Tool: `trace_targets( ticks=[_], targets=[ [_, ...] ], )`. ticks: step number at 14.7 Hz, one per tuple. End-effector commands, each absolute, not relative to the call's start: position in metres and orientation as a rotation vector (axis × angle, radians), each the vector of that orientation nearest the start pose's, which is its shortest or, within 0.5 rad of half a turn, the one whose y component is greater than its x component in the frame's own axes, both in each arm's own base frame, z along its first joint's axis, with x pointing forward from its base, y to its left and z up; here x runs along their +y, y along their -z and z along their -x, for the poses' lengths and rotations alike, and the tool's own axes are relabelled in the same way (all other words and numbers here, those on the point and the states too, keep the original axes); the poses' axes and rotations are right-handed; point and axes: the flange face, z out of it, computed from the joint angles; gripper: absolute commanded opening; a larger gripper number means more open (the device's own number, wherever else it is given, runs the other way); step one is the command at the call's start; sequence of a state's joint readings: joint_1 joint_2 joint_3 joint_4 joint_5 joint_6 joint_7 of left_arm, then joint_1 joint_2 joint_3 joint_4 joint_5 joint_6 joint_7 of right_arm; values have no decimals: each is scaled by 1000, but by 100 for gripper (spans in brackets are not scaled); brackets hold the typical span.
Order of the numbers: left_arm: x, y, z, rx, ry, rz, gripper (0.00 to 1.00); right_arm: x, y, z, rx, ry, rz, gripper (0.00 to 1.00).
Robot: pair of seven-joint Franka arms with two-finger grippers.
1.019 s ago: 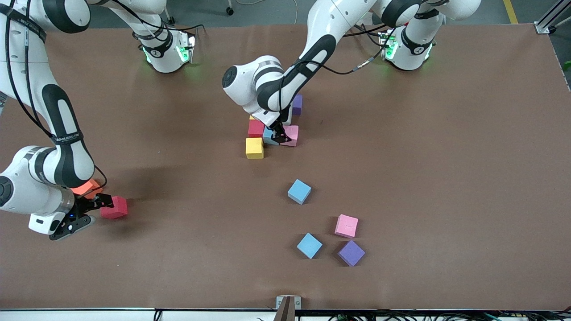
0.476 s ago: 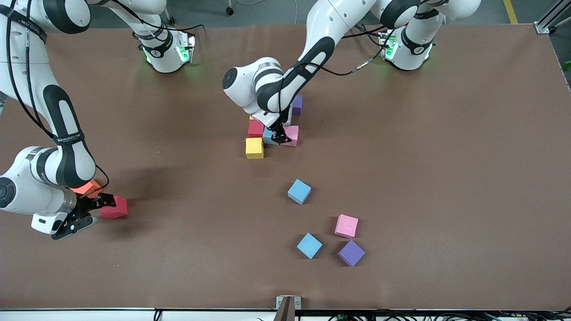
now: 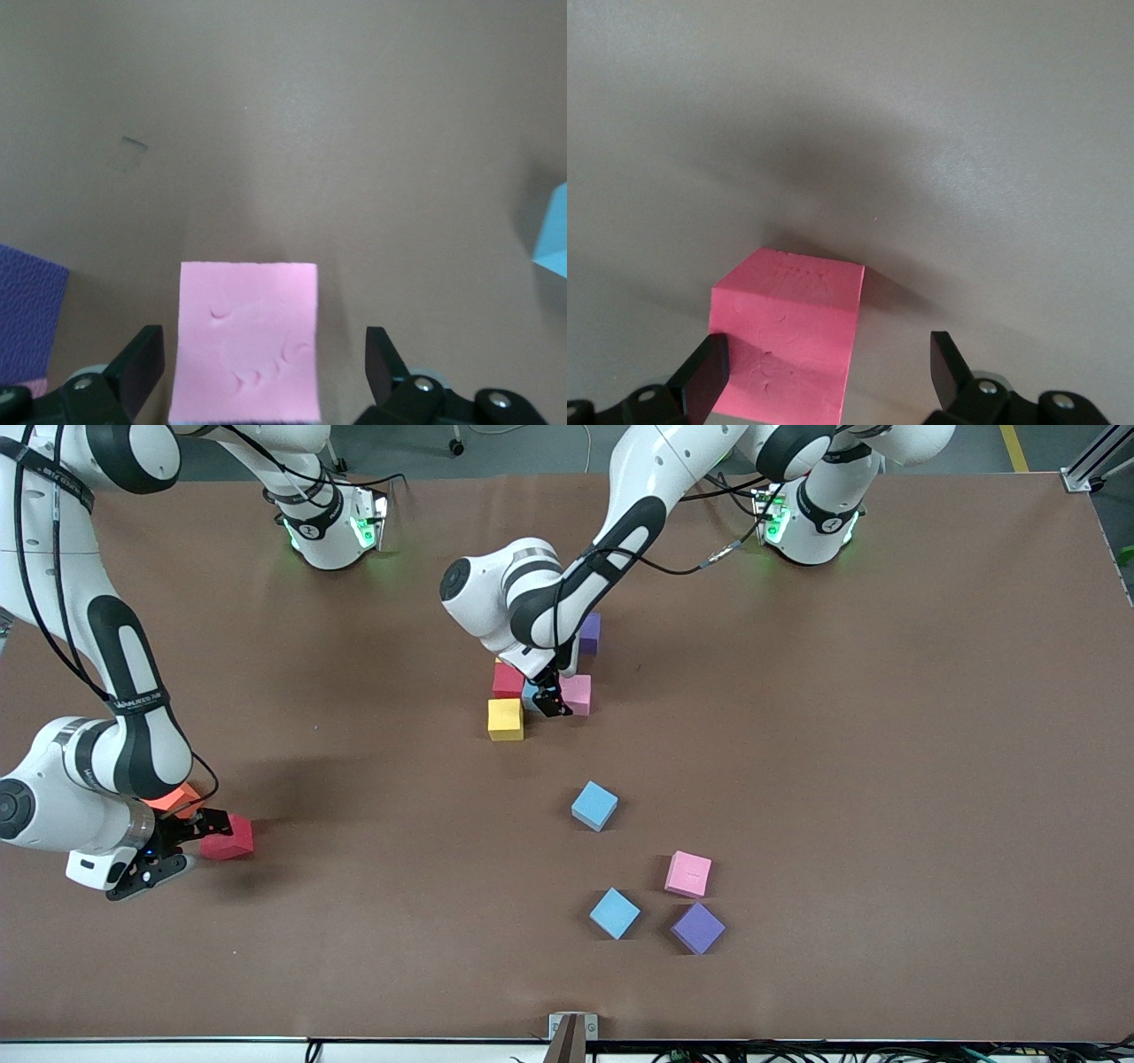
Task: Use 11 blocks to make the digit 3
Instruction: 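Grasp the red cube with the right gripper while the left gripper withdraws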
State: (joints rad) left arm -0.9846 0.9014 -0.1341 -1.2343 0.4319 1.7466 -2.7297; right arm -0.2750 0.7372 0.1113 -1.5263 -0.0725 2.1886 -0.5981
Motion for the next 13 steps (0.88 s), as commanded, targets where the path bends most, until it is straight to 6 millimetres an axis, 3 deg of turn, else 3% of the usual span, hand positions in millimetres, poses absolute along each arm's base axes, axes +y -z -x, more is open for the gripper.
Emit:
trace_targets(
  ticks=[1,4,5,9,13],
  targets=[
    [-616,-244,-358,-1961,578,2068,100,-127,-220,-689,-673,-114,3006,100],
    [-615,-298,-356,-1860,460,2193,100,-126,-222,-690,-673,-109,3006,100],
    [-610,-307,-360,-1782,442,2231,100,-124,-223,-690,-674,-107,3004,100],
    [-554,-330,-442,-1522,294,2397,100,-116,-222,-688,-653,-137,2966,100],
    [-480,-341,-531,-1481,236,2472,100,-111,-225,-690,-644,-134,2950,100]
  ],
)
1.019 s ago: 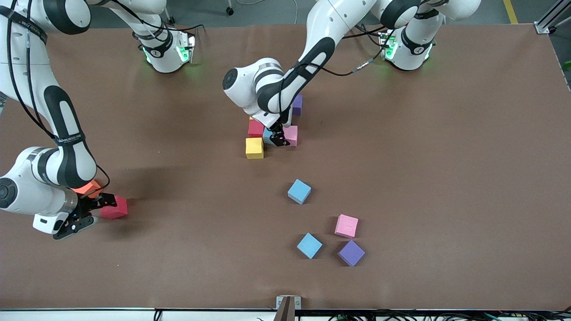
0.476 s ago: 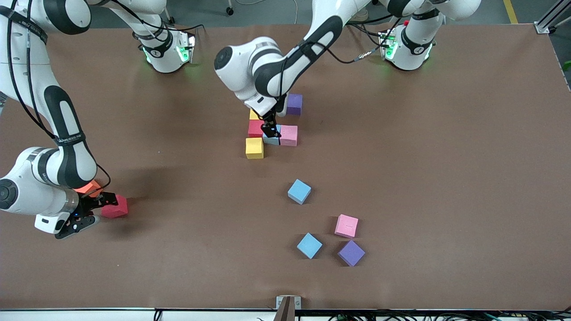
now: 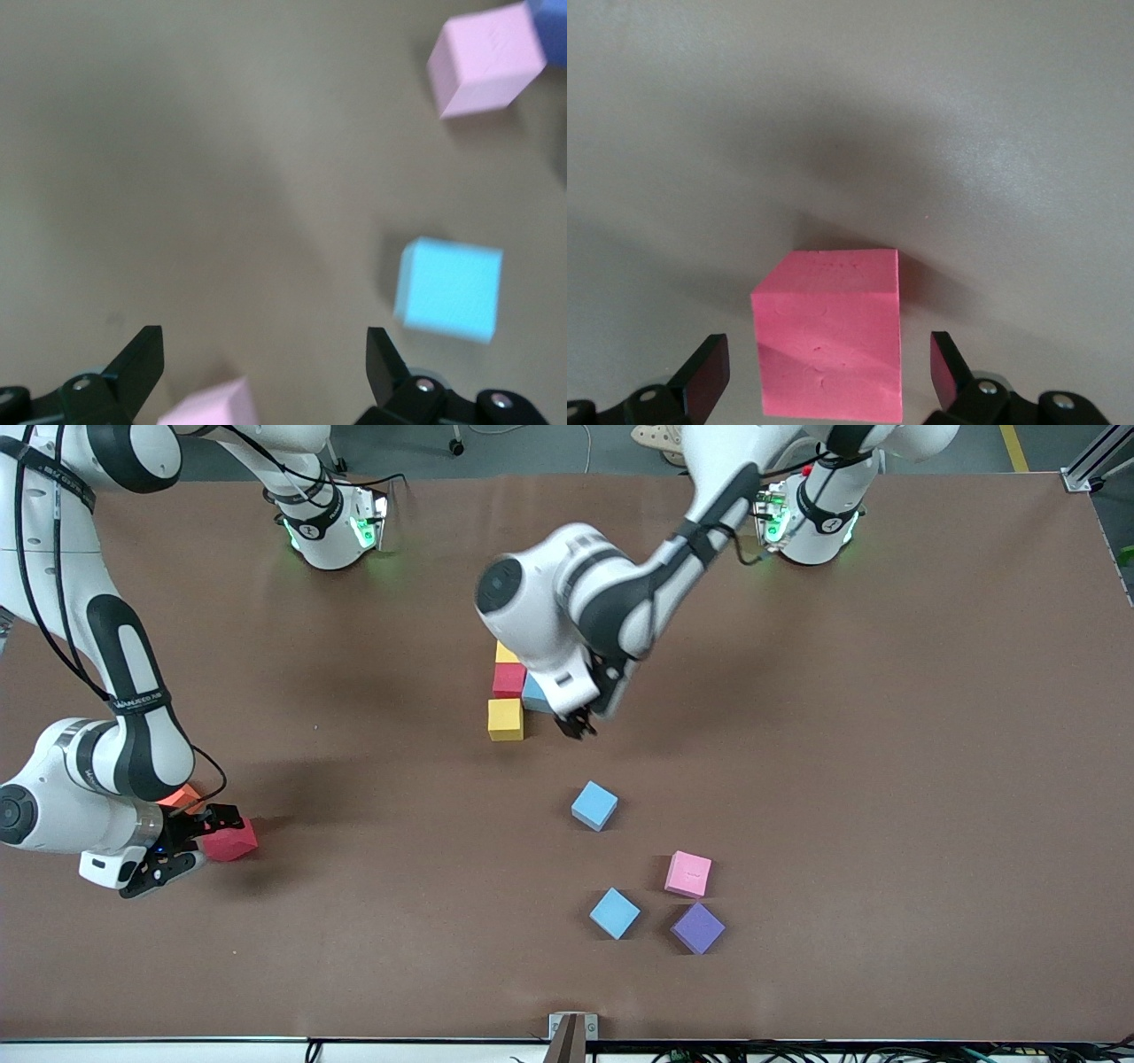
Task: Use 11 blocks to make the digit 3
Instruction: 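Grasp the red cube with the right gripper while the left gripper withdraws, then grasp the pink cube with the left gripper while the right gripper lifts red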
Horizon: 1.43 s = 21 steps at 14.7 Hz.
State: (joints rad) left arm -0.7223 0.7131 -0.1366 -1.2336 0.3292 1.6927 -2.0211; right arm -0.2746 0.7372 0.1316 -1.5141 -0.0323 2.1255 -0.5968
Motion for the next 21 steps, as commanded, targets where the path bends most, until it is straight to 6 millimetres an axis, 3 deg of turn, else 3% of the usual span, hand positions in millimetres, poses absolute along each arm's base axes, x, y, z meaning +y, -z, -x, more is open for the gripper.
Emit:
trace_targets(
  ticks=[1,6,10,12,15,16,17,18,21],
  targets=[
    [-459,-341,-553,-1486,224,2485,100,-110,-225,-690,-655,-135,2949,100],
    [-365,-330,-638,-1600,227,2523,100,-111,-220,-690,-713,-132,2943,100],
    [-320,-306,-679,-1682,264,2574,100,-105,-213,-691,-749,-124,2957,100],
    [-303,-311,-694,-1749,307,2596,100,-105,-207,-692,-762,-109,2967,100],
    [-304,-305,-695,-1733,315,2620,100,-105,-207,-695,-798,-94,2988,93],
    [-306,-288,-697,-1722,317,2640,100,-106,-207,-695,-810,-92,2995,90],
    [-314,-269,-694,-1717,297,2643,100,-105,-206,-696,-820,-85,2999,83],
    [-317,-254,-694,-1721,283,2639,100,-105,-205,-696,-831,-87,3000,70],
    [-329,-250,-697,-1787,332,2689,100,-105,-203,-696,-881,-92,2990,51]
  ],
)
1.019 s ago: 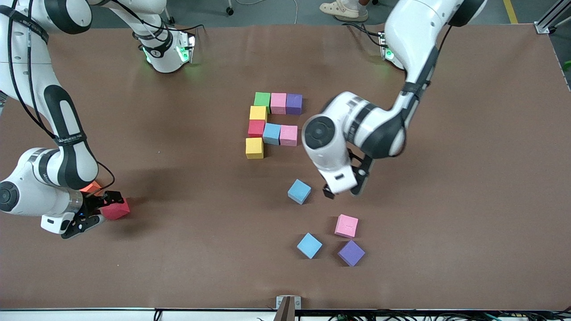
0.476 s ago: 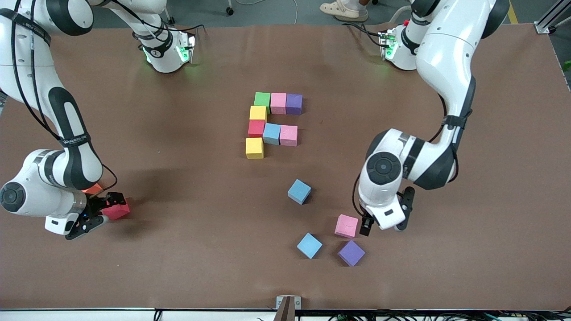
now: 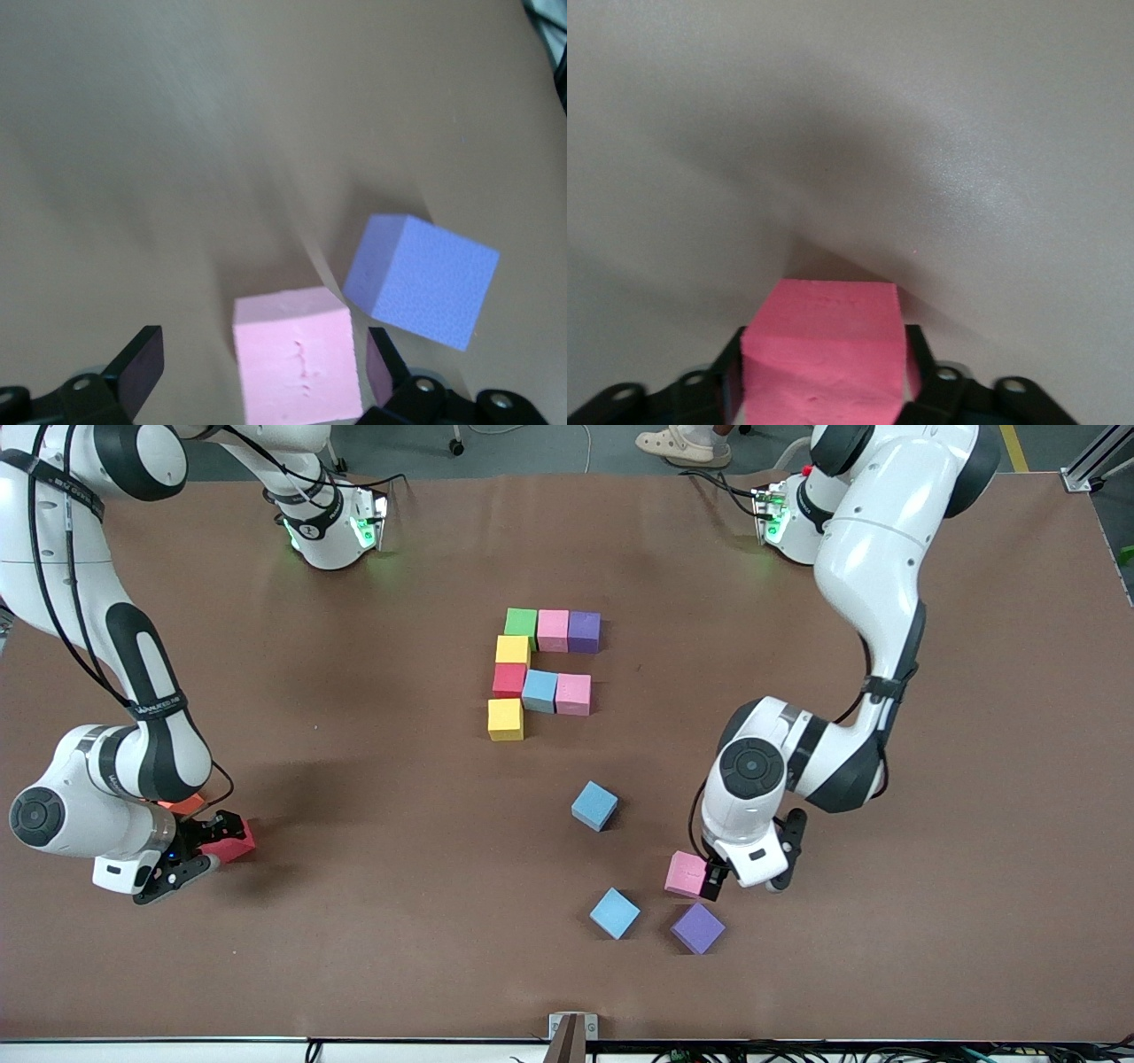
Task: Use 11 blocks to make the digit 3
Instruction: 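Grasp the pink cube with the left gripper while the right gripper lifts red, then carry the red cube with the right gripper while the left gripper lifts pink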
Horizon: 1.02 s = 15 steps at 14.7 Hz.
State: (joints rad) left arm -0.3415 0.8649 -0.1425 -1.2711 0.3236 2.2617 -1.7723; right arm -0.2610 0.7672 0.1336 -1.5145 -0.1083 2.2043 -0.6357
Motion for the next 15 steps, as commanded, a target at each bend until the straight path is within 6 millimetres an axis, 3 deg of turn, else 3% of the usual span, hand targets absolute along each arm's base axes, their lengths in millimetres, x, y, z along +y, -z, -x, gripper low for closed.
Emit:
trace_targets(
  ticks=[1,4,6,10,15],
  targets=[
    [-336,-250,-696,-1801,350,2715,100,-105,-204,-696,-883,-92,2989,46],
    [-353,-236,-693,-1870,365,2739,100,-95,-210,-699,-870,-82,2985,41],
    [-353,-225,-691,-1871,355,2733,100,-60,-218,-706,-882,-64,2984,41],
    [-351,-222,-692,-1874,358,2723,100,46,-243,-722,-707,9,3051,40],
    [-347,-198,-691,-1837,345,2719,100,189,-240,-701,-338,22,3113,41]
  ],
)
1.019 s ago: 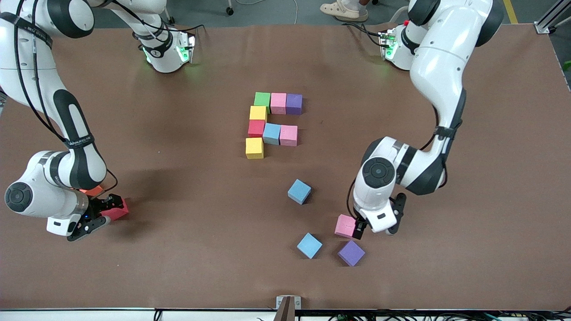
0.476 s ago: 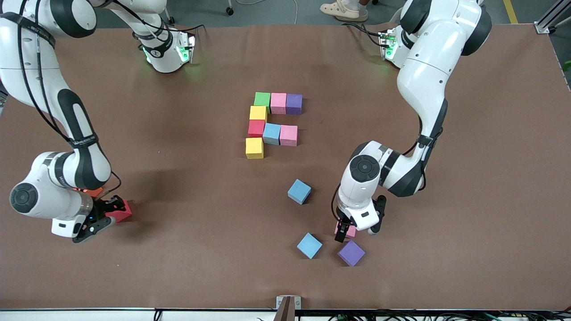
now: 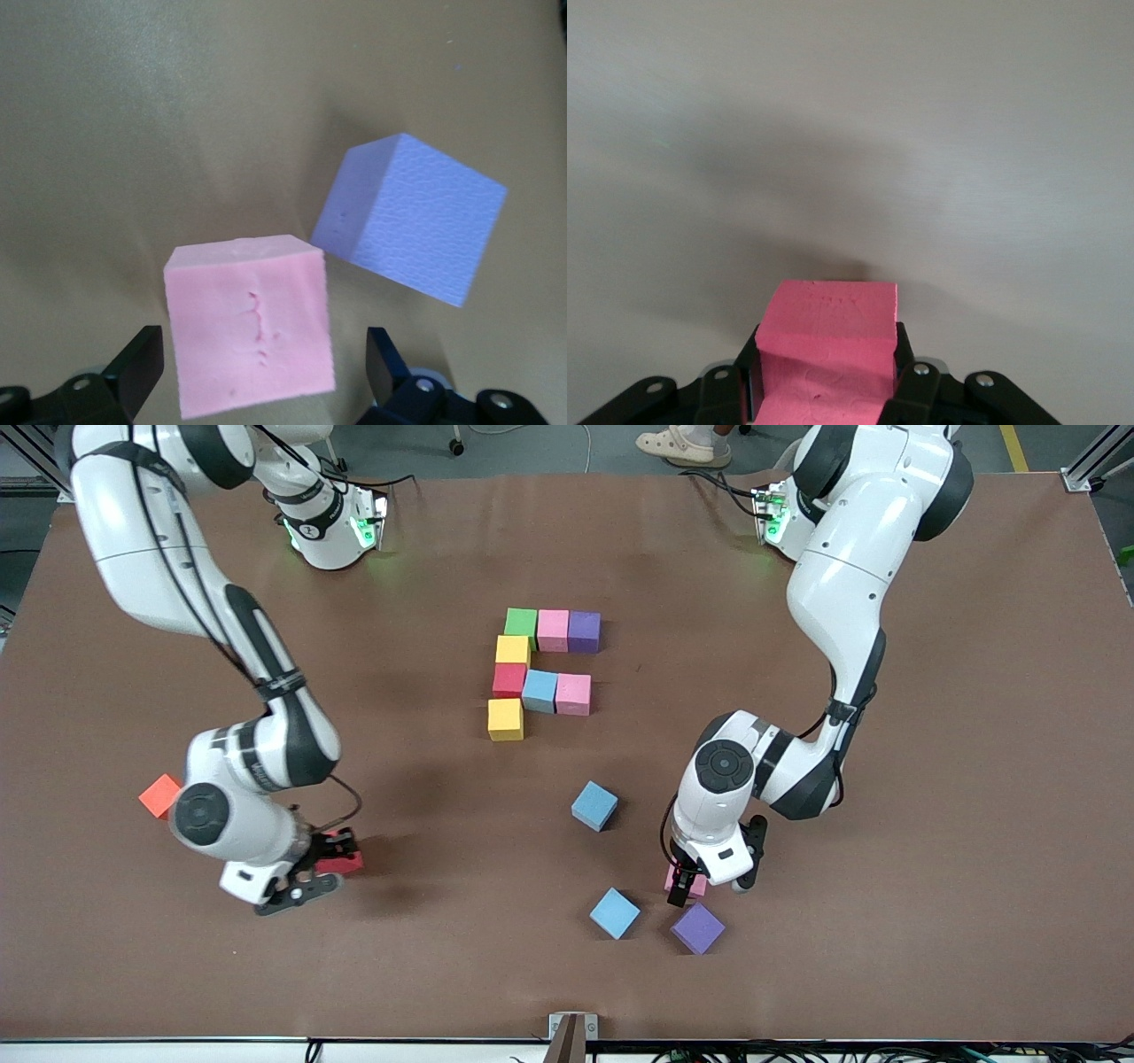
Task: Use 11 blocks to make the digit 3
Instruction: 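Carry the red cube with the right gripper while the left gripper lifts pink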
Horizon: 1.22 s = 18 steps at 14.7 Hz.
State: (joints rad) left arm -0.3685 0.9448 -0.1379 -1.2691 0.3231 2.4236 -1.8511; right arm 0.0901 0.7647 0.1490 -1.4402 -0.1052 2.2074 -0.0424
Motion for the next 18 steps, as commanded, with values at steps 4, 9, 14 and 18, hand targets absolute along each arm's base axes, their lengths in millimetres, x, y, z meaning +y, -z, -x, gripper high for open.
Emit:
trace_targets(
  ticks=[4,9,14,18],
  targets=[
    [-338,-189,-694,-1845,364,2705,99,286,-244,-674,-203,29,3119,41],
    [-337,-192,-695,-1849,368,2703,35,369,-232,-631,-58,-17,3104,41],
    [-337,-218,-697,-1853,379,2693,24,384,-218,-599,5,-157,3058,41],
    [-337,-244,-688,-1822,306,2610,23,379,-211,-583,-5,-205,3077,41]
  ],
)
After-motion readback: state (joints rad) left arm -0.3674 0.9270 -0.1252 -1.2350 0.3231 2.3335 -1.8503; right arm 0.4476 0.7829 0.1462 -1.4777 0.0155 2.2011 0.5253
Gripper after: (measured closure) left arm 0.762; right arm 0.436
